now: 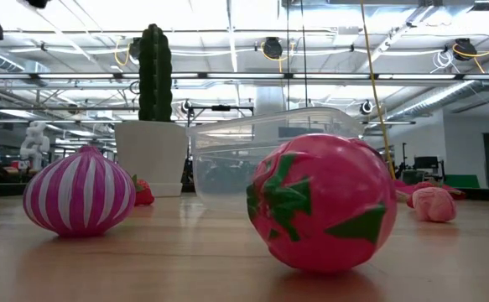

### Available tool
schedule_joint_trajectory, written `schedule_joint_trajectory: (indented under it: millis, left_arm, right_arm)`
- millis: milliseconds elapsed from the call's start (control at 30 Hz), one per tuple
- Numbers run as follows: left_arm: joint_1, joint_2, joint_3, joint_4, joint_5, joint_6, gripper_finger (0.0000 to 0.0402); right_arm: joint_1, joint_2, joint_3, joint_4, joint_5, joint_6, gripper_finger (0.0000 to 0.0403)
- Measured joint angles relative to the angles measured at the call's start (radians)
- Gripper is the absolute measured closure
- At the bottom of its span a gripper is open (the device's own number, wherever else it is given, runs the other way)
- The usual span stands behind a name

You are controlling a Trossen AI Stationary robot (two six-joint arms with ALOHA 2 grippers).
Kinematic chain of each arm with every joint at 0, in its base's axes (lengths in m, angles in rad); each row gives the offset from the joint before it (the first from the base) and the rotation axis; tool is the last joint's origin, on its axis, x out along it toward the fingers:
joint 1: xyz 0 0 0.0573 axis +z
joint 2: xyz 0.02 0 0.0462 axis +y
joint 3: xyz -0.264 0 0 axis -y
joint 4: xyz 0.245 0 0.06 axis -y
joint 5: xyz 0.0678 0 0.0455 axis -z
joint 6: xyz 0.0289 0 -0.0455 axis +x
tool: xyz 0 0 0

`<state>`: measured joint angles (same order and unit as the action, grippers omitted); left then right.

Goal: Pick and placing Produce into tupperware
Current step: Put the watermelon into the transparent bin

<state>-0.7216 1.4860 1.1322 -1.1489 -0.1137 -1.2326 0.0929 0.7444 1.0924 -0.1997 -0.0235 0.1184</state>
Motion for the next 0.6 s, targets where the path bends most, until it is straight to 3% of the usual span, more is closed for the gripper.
schedule_joint_trajectory:
  millis: [333, 600]
  left_arm:
    - [-0.007, 0.007, -0.003, 0.078, -0.048, 0.042, 0.0062]
    - [-0.007, 0.116, -0.004, 0.069, -0.038, 0.089, 0.0062]
  right_arm:
    - [0.000, 0.000, 0.000, 0.000, 0.000, 0.029, 0.0193]
    - [0.000, 0.000, 0.000, 0.000, 0.001, 0.027, 0.0193]
